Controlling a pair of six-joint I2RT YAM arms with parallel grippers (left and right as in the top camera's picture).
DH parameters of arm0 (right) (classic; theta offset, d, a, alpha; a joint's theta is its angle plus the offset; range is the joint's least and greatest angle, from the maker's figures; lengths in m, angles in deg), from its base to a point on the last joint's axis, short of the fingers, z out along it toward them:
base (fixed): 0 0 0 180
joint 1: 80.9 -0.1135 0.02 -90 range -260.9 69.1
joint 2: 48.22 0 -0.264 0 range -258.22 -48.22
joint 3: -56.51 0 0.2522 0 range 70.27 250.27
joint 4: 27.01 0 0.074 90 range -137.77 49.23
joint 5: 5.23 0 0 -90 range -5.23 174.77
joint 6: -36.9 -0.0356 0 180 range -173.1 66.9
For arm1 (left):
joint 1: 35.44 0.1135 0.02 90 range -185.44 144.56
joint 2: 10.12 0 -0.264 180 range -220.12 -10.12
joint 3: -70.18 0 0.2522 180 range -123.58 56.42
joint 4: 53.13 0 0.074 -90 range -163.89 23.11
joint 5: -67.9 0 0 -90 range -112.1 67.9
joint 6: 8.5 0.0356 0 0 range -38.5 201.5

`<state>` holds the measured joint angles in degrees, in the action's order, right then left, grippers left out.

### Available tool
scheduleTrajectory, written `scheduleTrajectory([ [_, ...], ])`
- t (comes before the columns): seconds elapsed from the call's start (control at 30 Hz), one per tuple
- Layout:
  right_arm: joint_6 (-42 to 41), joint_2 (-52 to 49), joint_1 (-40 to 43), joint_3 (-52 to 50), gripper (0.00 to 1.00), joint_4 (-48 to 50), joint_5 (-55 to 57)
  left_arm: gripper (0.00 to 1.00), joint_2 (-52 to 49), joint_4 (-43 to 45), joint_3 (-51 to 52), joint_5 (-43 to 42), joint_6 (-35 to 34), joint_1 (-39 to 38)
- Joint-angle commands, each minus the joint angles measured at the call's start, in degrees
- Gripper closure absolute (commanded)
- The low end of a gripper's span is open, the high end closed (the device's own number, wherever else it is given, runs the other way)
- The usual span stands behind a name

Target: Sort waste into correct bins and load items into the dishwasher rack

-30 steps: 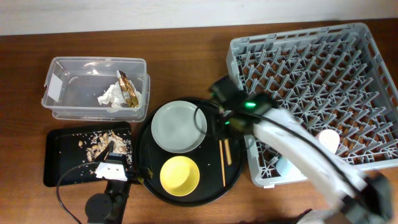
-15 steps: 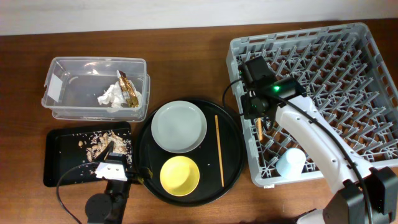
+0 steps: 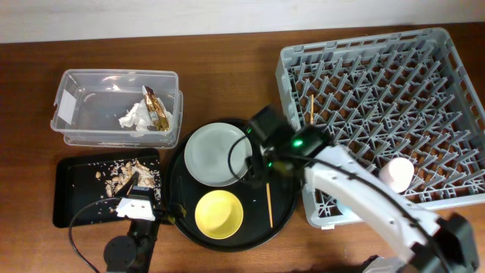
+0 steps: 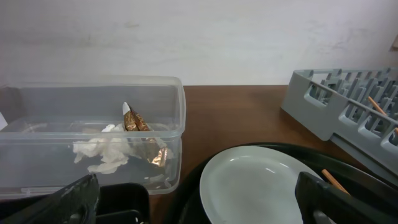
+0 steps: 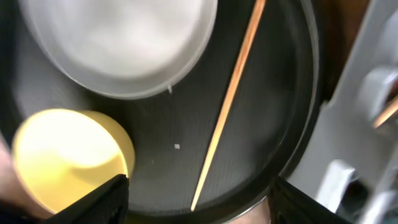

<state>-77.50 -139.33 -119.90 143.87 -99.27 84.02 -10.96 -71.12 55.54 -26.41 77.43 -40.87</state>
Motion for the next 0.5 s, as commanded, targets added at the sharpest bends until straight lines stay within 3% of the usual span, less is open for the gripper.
scheduleTrajectory([
  [0.0,-9.11,-3.98,-0.24,-4.79,0.36,2.16,5.62,0.01,0.55,0.09,0.39,-0.42,0.72,0.31],
  [0.47,-8.22,-17.46,-0.37,-8.92,0.65,8.61,3.76,0.01,0.55,0.09,0.39,-0.42,0.72,0.31],
])
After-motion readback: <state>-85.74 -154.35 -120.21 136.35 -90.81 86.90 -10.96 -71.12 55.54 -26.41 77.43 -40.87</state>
